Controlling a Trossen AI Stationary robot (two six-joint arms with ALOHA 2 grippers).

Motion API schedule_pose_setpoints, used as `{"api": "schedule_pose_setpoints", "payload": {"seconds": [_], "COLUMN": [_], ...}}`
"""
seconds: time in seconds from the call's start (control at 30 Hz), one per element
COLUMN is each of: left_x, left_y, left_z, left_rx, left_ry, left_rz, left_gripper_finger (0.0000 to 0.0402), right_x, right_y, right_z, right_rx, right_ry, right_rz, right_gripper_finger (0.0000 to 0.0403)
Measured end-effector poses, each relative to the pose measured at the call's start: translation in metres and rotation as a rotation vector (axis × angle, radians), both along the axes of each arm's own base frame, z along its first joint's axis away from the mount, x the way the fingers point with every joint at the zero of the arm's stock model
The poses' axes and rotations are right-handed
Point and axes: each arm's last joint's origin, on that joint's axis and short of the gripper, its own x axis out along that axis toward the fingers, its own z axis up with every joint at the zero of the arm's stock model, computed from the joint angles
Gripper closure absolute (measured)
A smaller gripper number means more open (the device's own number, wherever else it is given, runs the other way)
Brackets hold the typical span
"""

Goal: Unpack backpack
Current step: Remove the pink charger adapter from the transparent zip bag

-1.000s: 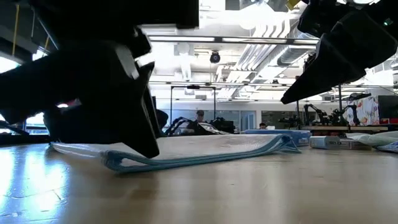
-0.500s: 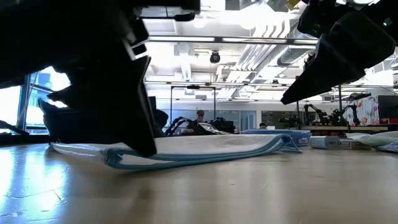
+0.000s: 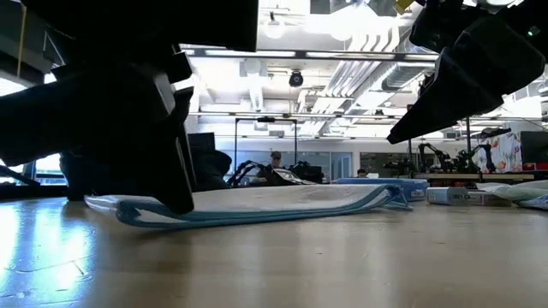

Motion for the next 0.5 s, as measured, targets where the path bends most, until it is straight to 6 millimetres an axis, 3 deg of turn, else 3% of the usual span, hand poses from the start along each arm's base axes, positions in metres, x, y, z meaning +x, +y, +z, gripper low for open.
{"api": "schedule_pose_setpoints", "payload": {"seconds": [0.27,0.5], "left_x": [0.001,-0.001], "left_y": [0.003,-0.013], "left_z": [0.000,0.006], "left_rx": [-0.031,-0.068], "left_ry": [0.003,-0.030], "left_rz": [0.050,0.011], "left_gripper_finger": [0.0271,0.0270], "right_x": [0.000,0.000], "right_y": [0.000,0.000], "right_z": [0.000,0.000], "right_rx": [0.001,-0.003], "right_ry": [0.001,0.005], "right_rz": [0.001,0.000], "right_gripper_finger": [0.0034,0.0034]}}
